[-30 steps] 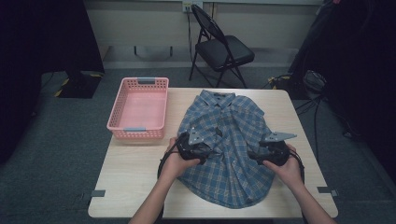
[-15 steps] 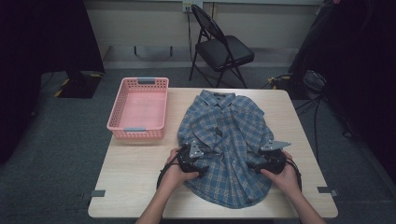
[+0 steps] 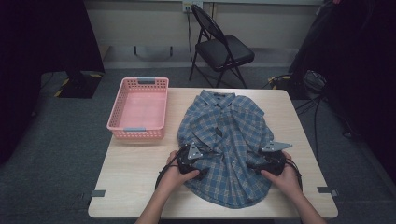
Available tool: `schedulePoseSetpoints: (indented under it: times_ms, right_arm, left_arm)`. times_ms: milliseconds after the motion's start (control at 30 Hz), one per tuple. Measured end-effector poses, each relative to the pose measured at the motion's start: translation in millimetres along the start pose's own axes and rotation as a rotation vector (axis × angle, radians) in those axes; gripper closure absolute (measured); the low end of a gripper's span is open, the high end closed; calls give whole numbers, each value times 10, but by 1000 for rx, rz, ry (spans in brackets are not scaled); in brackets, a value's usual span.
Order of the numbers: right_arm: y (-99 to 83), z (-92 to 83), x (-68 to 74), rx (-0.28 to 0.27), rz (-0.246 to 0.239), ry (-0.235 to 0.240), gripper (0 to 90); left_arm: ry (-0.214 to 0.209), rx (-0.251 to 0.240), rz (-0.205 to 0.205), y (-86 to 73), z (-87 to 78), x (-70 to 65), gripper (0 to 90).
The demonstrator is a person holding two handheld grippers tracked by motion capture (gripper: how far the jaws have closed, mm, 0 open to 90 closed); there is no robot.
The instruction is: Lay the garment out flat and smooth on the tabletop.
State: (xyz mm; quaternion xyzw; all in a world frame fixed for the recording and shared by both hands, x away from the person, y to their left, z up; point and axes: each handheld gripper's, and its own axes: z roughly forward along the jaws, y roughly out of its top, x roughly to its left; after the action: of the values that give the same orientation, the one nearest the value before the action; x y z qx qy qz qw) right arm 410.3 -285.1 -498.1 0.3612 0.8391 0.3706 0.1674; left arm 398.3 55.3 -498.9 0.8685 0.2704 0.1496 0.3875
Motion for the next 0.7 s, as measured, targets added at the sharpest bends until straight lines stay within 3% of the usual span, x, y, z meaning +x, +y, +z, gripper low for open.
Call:
schedulePoseSetpoints:
  times_ms: [700]
  right_arm:
    - [57, -54, 6, 13, 10, -1, 192]
  left_arm:
    - [13, -1, -8, -11, -13, -19, 157]
